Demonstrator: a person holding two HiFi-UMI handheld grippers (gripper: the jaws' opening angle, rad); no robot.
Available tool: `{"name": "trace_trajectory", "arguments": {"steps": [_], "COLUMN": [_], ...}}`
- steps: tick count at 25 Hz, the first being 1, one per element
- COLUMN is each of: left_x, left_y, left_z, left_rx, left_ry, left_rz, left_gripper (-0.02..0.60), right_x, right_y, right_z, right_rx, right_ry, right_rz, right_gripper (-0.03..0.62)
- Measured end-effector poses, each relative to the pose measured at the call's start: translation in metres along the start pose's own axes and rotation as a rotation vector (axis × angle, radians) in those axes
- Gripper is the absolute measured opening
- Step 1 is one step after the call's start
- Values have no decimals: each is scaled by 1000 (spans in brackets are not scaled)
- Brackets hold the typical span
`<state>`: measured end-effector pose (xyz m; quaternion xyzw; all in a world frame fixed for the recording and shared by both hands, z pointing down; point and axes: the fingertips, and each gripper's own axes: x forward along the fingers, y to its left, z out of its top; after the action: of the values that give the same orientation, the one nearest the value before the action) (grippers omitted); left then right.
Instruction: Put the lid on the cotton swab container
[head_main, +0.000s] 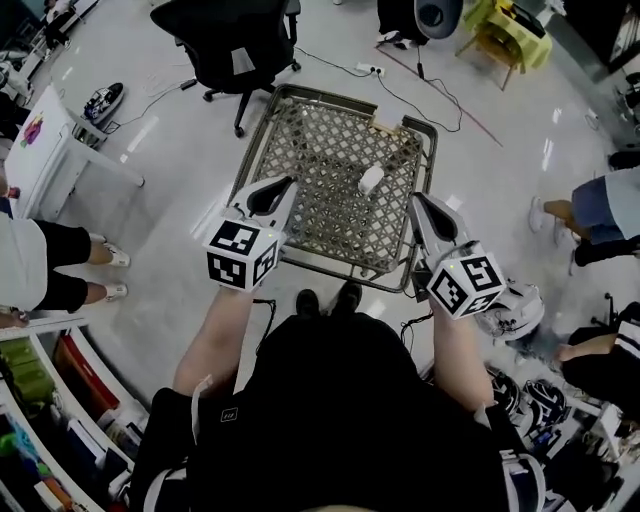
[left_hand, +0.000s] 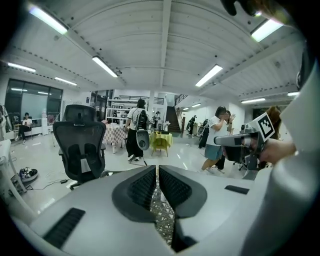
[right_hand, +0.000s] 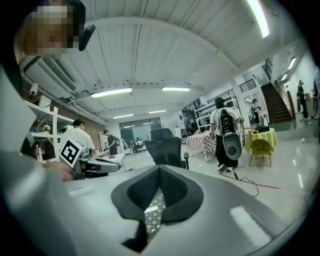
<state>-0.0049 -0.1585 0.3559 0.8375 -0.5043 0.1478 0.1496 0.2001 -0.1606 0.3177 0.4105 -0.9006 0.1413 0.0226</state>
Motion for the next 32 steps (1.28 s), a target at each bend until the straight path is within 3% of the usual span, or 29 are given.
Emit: {"name": "trace_trajectory", "arguments": {"steps": [8,18,21,32], "left_x": [-5,3,3,4], "left_y": [3,-2,-7,-19], "left_z": [3,72,78,40], "left_rx": [52,54,56,-2], "left_ry": [-51,-181,-189,-125], "left_rz": [-45,61,90,127], "left_gripper": [17,17,17,17], "right_x": [-17,0,-1,-34], "right_y": [18,-10,-15,-17], "right_z": [28,103,102,61], "right_rx": [-45,-134,-129,-89], "right_ry": [-60,-197,-206,-141], "right_rz": [-51,-40,-23,-5], "right_gripper": [9,9,9,8]}}
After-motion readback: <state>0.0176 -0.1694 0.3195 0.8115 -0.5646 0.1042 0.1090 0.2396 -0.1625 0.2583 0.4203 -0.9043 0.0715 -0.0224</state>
